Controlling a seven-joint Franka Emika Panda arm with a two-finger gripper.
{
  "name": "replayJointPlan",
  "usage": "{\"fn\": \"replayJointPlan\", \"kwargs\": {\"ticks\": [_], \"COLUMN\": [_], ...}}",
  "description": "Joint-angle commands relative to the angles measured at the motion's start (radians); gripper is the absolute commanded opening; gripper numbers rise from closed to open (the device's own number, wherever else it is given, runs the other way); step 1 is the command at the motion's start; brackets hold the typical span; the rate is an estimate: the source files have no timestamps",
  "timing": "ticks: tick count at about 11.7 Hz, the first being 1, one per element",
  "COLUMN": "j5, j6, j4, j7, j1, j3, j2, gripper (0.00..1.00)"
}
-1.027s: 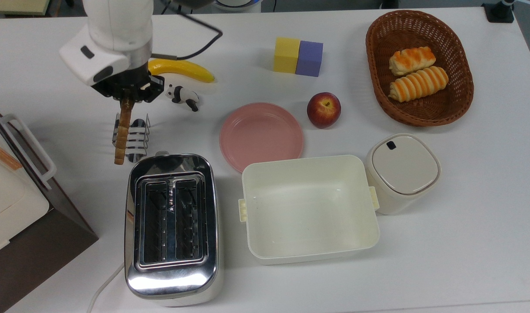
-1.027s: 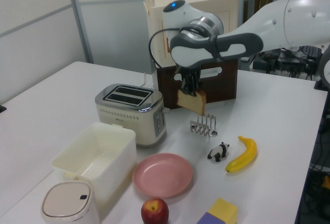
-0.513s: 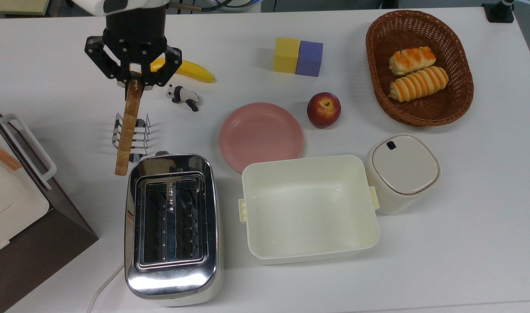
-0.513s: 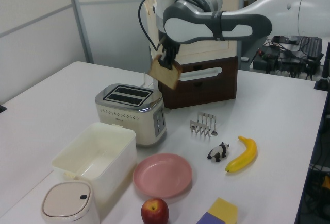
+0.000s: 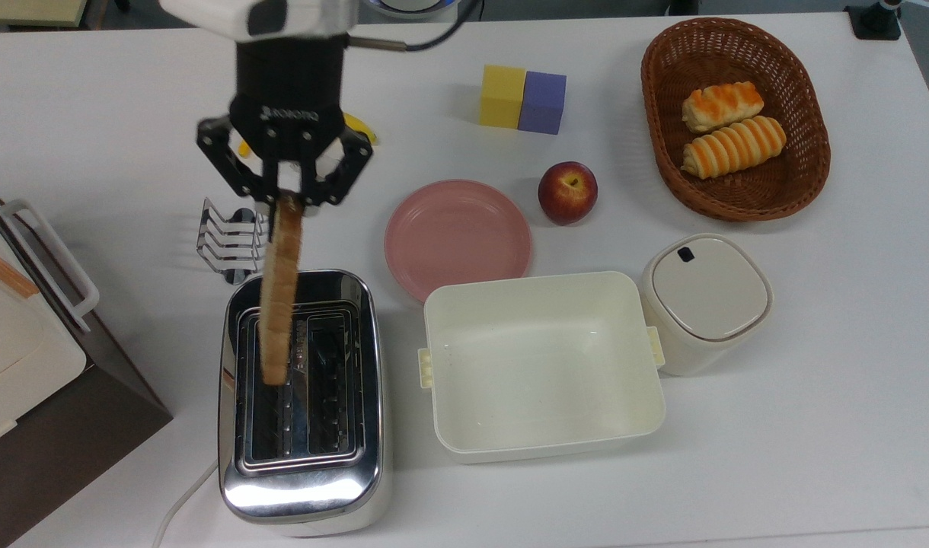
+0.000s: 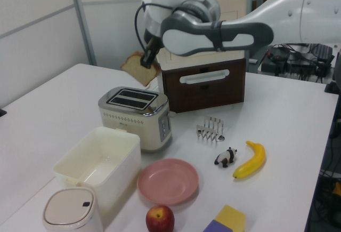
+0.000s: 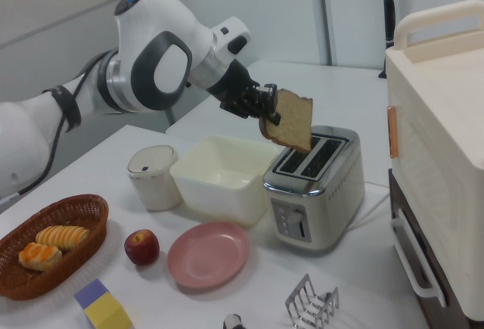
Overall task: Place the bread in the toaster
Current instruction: 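Carry the slice over the toaster and lower it into a slot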
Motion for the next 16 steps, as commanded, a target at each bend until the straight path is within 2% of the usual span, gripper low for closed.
{"fn": "replayJointPlan", "kwargs": {"ticks": [1, 2, 6, 12, 16], "j5": [-0.011, -0.014, -0.012, -0.041, -0.041], "j6": [0.039, 0.040, 0.057, 0.126, 0.126], "j4": [-0.027, -0.030, -0.048, -0.120, -0.122], "j7": [0.002, 0.000, -0.006, -0.004, -0.003], "j1": [0.002, -0.001, -0.004, -0.006, -0.006], "j3": [0.023, 0.040, 0.049, 0.051, 0.052], "j2": [0.005, 0.009, 0.017, 0.039, 0.039], "gripper": [0.00, 0.00, 0.00, 0.00, 0.00]}}
